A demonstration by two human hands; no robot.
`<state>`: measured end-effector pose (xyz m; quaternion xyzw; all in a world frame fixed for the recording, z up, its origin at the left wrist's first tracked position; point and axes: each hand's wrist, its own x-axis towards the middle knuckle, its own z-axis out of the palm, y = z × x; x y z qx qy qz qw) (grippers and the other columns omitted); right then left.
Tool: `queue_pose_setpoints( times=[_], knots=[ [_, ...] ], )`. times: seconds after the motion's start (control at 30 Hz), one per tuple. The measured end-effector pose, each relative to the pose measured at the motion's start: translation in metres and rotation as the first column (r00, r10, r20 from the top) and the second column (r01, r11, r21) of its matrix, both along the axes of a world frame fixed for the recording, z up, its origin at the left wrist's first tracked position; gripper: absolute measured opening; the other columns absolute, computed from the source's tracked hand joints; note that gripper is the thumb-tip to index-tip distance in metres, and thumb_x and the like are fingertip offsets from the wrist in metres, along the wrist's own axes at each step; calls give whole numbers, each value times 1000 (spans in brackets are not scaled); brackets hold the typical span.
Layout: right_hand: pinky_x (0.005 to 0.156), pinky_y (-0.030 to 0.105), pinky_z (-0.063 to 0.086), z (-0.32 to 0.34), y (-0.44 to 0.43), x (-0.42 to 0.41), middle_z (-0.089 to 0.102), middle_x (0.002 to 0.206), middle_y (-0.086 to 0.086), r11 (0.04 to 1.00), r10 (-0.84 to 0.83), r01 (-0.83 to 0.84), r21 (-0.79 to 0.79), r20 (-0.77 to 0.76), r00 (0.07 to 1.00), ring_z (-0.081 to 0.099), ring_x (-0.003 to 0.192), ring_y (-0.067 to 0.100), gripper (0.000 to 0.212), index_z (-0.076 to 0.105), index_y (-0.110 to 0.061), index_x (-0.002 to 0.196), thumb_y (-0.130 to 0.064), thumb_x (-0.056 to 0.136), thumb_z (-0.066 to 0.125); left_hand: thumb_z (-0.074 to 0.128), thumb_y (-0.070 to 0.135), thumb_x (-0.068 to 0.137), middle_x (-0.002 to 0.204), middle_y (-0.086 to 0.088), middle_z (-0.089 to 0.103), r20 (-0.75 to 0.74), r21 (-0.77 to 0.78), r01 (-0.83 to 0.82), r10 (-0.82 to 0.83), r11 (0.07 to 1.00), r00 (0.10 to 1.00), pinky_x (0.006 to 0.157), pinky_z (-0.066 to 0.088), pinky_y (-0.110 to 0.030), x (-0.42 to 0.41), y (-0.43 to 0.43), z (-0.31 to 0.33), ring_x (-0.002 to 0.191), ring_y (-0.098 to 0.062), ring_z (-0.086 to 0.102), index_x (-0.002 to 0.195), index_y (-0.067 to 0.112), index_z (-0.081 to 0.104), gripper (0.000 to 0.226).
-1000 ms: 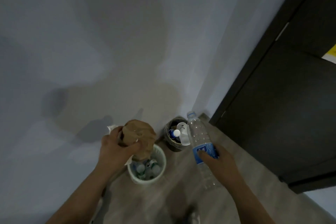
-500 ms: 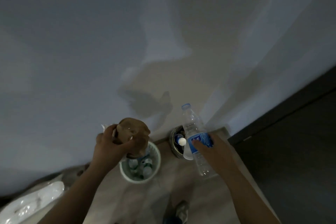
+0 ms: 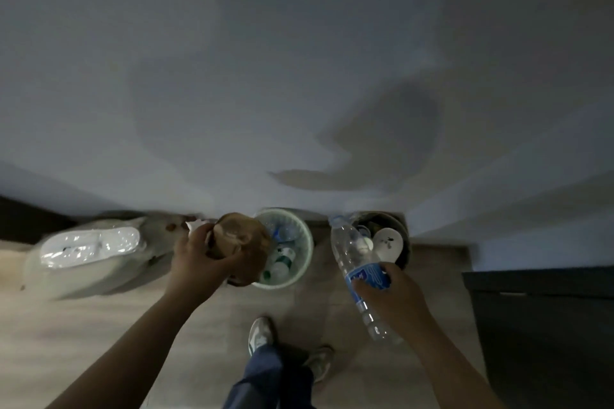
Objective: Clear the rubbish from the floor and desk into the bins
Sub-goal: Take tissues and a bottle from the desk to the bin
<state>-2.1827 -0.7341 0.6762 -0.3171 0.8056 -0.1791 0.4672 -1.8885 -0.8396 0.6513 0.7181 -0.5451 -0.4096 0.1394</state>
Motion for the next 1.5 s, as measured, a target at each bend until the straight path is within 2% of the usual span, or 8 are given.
queue_pose_setpoints(
  times=[0.2, 0.33, 0.4, 0.83, 0.97, 1.17, 1.33, 1.5],
  knots=[
    [58, 23, 47, -88, -36, 18, 63, 89, -3, 970, 88, -99, 220, 59, 994, 61, 75, 8, 39, 55, -13, 108, -28, 77, 73, 83, 35, 66, 112, -7, 40, 102, 77, -73, 65, 994, 993, 88, 42, -37, 8, -2, -71, 103, -28, 47, 132, 18, 48, 77],
    [77, 33, 53, -144, -58, 37, 64, 97, 0, 942, 162, -158, 295, 13, 987, 64, 86, 17, 51, 53, -14, 112, -34, 70, 75, 77, 59, 49, 111, -6, 45, 117, 131, -57, 41, 990, 992, 82, 48, -37, 23, 2, -118, 99, -25, 50, 127, 20, 50, 92],
    [81, 37, 54, -172, -66, 48, 65, 100, 1, 935, 179, -168, 314, -6, 984, 64, 89, 19, 54, 54, -16, 113, -39, 68, 74, 82, 53, 54, 110, -4, 42, 124, 157, -51, 32, 986, 992, 85, 49, -38, 31, 6, -140, 99, -24, 48, 130, 21, 49, 89],
    [73, 27, 39, -323, -126, 117, 60, 122, 8, 872, 385, -311, 379, -137, 912, 60, 106, 26, 59, 45, -12, 129, -42, 83, 66, 79, 57, 55, 112, 3, 37, 174, 201, -6, -30, 980, 984, 88, 51, -45, 91, 14, -252, 106, -23, 44, 133, 31, 39, 91],
    [71, 28, 41, -360, -140, 132, 56, 103, 3, 876, 356, -275, 396, -146, 923, 54, 86, 20, 54, 48, -13, 125, -42, 83, 67, 79, 54, 56, 112, 3, 38, 167, 198, -6, -27, 980, 986, 89, 51, -45, 99, 14, -280, 106, -22, 44, 132, 31, 40, 89],
    [81, 39, 54, -401, -152, 150, 61, 108, 7, 898, 303, -241, 368, -121, 945, 63, 93, 25, 55, 50, -12, 123, -39, 79, 70, 81, 51, 58, 114, 2, 39, 178, 210, -19, -19, 978, 984, 90, 50, -45, 114, 17, -312, 108, -22, 44, 135, 30, 39, 90],
    [78, 30, 45, -409, -153, 149, 56, 128, 11, 908, 308, -272, 318, -69, 949, 59, 109, 26, 58, 46, -9, 133, -35, 85, 66, 82, 50, 59, 112, 5, 36, 184, 225, -5, -37, 974, 982, 89, 50, -43, 112, 20, -318, 108, -21, 44, 136, 31, 37, 92],
    [79, 31, 47, -384, -138, 130, 60, 125, 6, 887, 410, -374, 270, -92, 907, 59, 109, 24, 51, 52, -14, 128, -37, 85, 67, 82, 51, 59, 115, 3, 37, 182, 210, 27, -67, 977, 981, 89, 50, -43, 89, 15, -306, 108, -22, 43, 137, 29, 37, 93]
  ],
)
